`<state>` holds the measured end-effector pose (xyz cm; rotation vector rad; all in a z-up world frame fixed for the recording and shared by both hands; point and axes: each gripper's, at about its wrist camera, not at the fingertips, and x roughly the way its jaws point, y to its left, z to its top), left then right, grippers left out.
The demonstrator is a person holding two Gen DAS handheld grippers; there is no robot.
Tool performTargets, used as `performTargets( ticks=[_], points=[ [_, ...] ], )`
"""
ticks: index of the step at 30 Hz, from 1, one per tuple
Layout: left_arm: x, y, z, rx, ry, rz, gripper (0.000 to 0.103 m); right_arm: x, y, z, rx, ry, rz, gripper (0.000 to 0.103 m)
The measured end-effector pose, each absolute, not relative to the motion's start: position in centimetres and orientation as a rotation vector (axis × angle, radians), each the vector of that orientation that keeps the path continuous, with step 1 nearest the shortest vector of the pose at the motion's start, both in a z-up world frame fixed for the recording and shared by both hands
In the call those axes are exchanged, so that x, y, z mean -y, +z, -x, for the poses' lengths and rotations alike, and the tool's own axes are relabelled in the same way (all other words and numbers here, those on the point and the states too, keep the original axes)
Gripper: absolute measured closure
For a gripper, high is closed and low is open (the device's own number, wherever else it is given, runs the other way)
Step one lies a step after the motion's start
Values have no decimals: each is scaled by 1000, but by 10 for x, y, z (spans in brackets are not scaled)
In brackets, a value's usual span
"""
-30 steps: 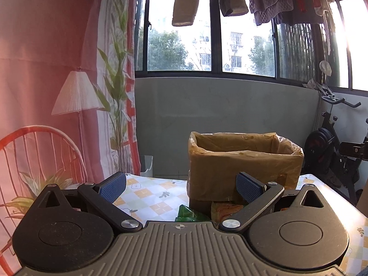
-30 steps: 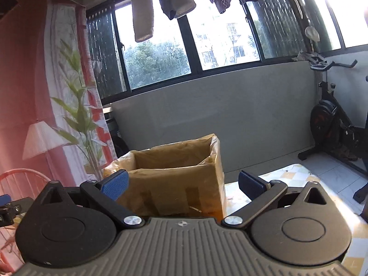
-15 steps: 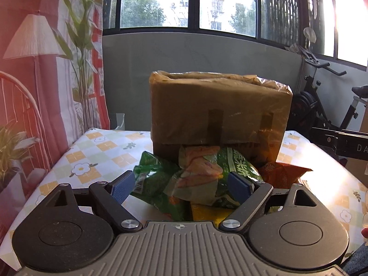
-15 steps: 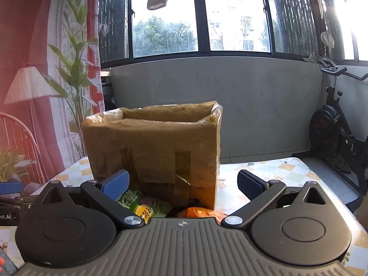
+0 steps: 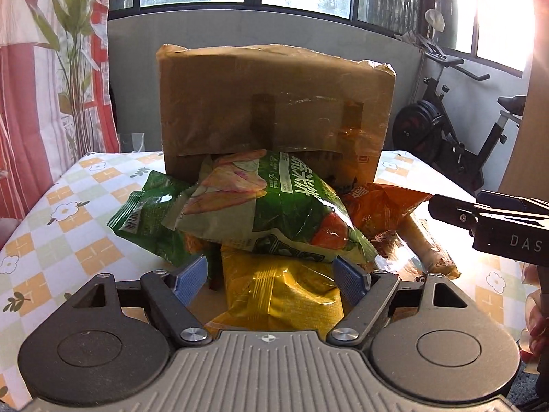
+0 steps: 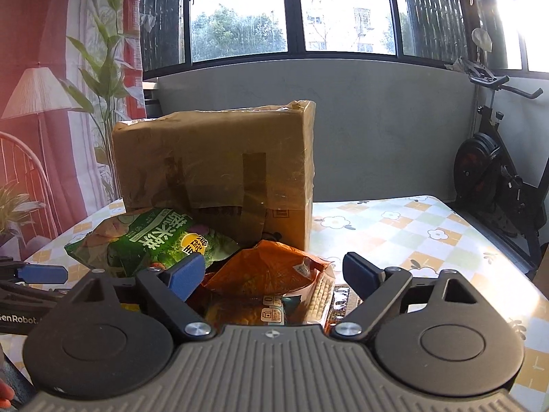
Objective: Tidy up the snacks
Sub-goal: 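Reach into the snack pile and grasp the yellow chip bag with the left tool, then grasp the cream wafer-stick pack with the right tool while the left tool holds the yellow bag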
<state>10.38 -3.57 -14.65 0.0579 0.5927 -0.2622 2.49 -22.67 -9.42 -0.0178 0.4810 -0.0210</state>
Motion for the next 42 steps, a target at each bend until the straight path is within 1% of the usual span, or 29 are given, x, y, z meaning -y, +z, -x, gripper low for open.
performTargets(
  ticks=[5, 11, 15, 20, 21, 22, 24, 25, 28, 34, 36, 38, 42],
  points=[
    [42, -158, -114, -664, -266, -70, 20, 230, -97, -24, -499, -19, 1, 14],
    [49, -166, -118, -675, -296, -82, 19, 231, -100, -26, -515, -15, -9, 14],
    [50, -171, -119, -695, -310, -78, 11, 231, -102, -27, -525, -11, -16, 14],
    [48, -180, -125, -749, -330, -34, 11, 230, -104, -28, -536, -5, -15, 14],
    [45, -182, -126, -753, -335, -18, 11, 229, -104, -28, -533, -4, -13, 14],
    [42, -183, -125, -756, -343, 1, 15, 229, -104, -27, -531, -2, -13, 14],
    [37, -182, -123, -737, -367, 19, 23, 231, -106, -27, -536, -2, -16, 14],
    [35, -181, -122, -730, -376, 23, 29, 231, -107, -28, -541, -3, -18, 14],
    [26, -177, -116, -722, -383, 49, 34, 235, -109, -29, -550, -9, -26, 14],
    [20, -154, -94, -605, -403, 37, 36, 240, -112, -30, -559, -14, -46, 18],
    [17, -145, -88, -547, -391, 27, 36, 241, -113, -31, -566, -16, -49, 23],
    [13, -139, -84, -504, -370, 34, 36, 240, -114, -32, -578, -11, -51, 31],
    [8, -133, -84, -469, -324, 58, 36, 239, -116, -33, -585, -17, -37, 36]
  ],
)
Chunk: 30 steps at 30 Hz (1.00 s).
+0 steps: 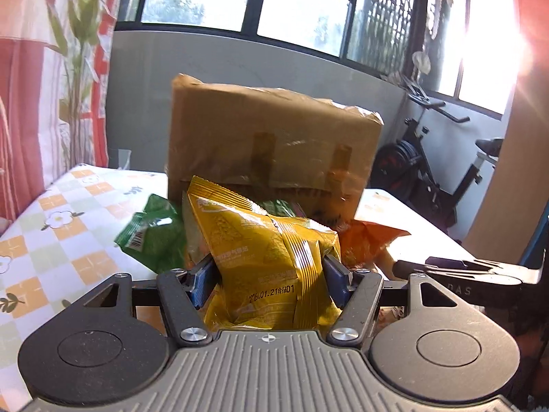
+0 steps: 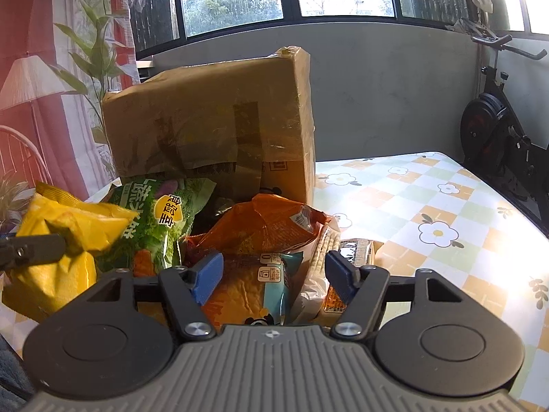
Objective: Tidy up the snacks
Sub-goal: 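Grasp the cream wafer-stick pack with the right tool while the left tool holds the yellow bag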
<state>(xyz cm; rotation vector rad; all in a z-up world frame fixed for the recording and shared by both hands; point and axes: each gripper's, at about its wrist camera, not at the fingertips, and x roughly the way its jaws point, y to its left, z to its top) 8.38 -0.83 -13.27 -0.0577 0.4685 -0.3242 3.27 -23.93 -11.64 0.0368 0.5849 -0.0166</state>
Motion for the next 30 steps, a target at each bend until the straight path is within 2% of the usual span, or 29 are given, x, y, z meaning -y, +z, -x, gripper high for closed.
performTargets(
  ticks=[3, 8, 18, 22, 30],
  points=[
    [8, -129, -83, -448, -285, 50, 36, 242, -117, -33, -568, -51, -27, 41],
    [5, -125, -82, -426, -257, 44, 36, 252, -129, -41, -547, -119, -1, 54],
    [1, -129, -85, -436, -230, 39, 36, 269, -152, -79, -612, -179, -60, 61],
    [1, -130, -84, -433, -225, 36, 36, 259, -154, -85, -617, -133, -13, 70],
    [0, -130, -85, -440, -214, 46, 36, 254, -158, -90, -637, -128, 17, 70]
  ],
)
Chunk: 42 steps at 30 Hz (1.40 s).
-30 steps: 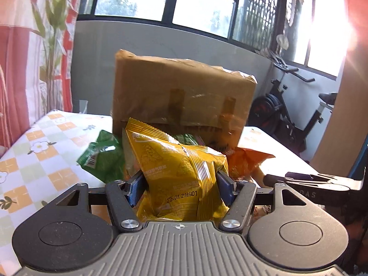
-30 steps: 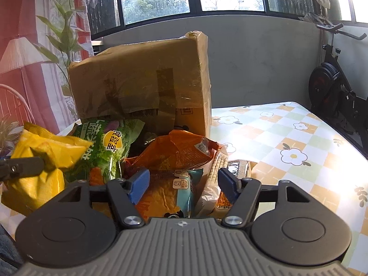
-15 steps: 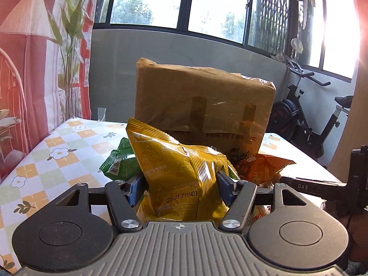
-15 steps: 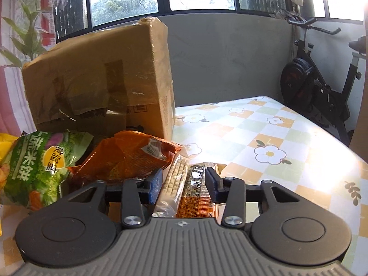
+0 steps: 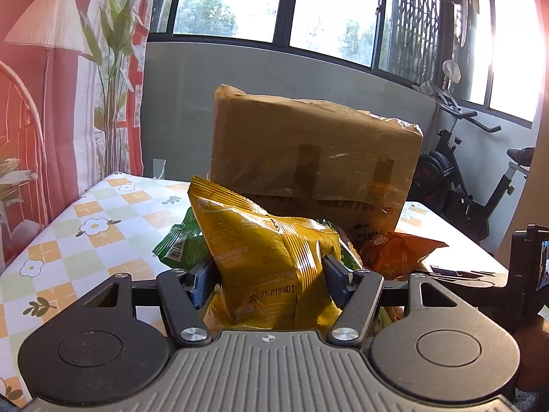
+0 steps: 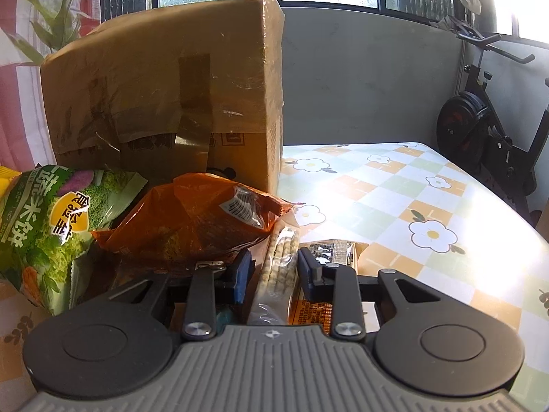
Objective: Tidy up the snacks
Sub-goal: 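Grasp the cream wafer-stick pack with the right tool while the left tool holds the yellow bag, then carry the yellow bag and wafer pack over the box and open both tools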
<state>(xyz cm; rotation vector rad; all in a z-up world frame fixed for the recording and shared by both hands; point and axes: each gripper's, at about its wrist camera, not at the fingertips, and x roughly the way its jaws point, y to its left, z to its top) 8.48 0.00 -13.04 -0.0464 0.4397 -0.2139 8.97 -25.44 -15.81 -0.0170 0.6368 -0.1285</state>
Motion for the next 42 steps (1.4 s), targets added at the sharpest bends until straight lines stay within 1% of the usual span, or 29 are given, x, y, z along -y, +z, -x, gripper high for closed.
performTargets(
  ticks=[1, 3, 7, 22, 42],
  points=[
    [1, -130, -84, -439, -216, 46, 36, 254, -157, -91, -643, -126, 15, 70],
    [1, -128, -83, -437, -213, 43, 36, 257, -153, -89, -652, -125, -3, 79],
    [1, -127, -86, -439, -198, 55, 36, 267, -145, -79, -646, -116, -62, 81],
    [0, -124, -82, -412, -201, 64, 36, 261, -114, -49, -494, -111, -46, 82],
    [-5, -118, -80, -379, -201, 80, 36, 266, -104, -46, -458, -106, -96, 82]
  ],
)
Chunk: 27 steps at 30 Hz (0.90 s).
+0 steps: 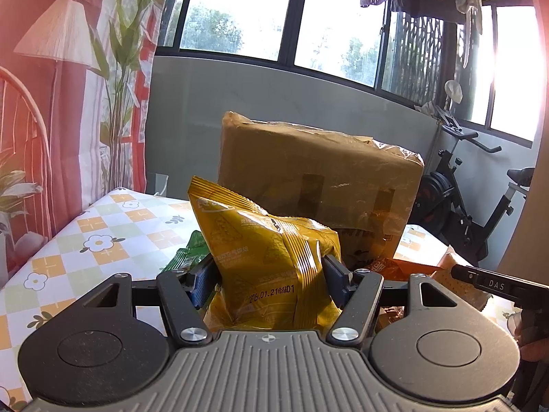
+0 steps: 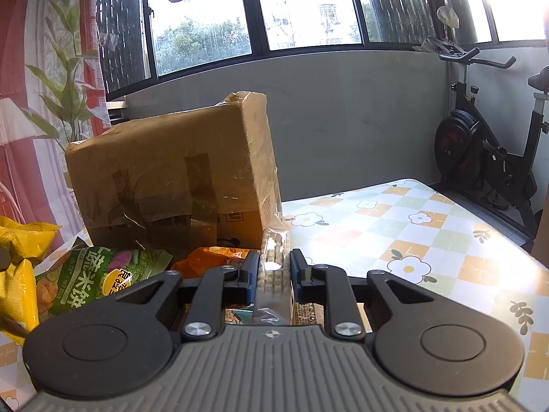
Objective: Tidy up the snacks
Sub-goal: 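Carry the yellow bag and wafer pack over the box and open both tools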
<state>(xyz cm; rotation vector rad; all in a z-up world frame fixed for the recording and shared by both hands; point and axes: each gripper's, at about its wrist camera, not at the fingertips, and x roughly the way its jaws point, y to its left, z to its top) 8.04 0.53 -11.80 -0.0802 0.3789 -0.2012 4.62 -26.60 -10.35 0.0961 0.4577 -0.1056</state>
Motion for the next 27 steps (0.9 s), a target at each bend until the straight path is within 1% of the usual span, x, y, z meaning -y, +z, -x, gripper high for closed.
performTargets(
  ticks=[10, 16, 19, 23, 27],
  points=[
    [-8, -110, -84, -356, -201, 85, 36, 267, -96, -45, -435, -101, -124, 82],
    [-7, -99, -86, -328, -214, 62, 36, 265, -82, -46, -397, -67, -131, 82],
    [-7, -96, -87, -319, -213, 60, 36, 261, -81, -49, -411, -52, -104, 82],
    [-7, -97, -88, -332, -222, 59, 36, 267, -86, -49, -427, -68, -145, 82],
    [-8, -93, -95, -336, -229, 65, 36, 268, -73, -50, -400, -53, -153, 82]
  ],
)
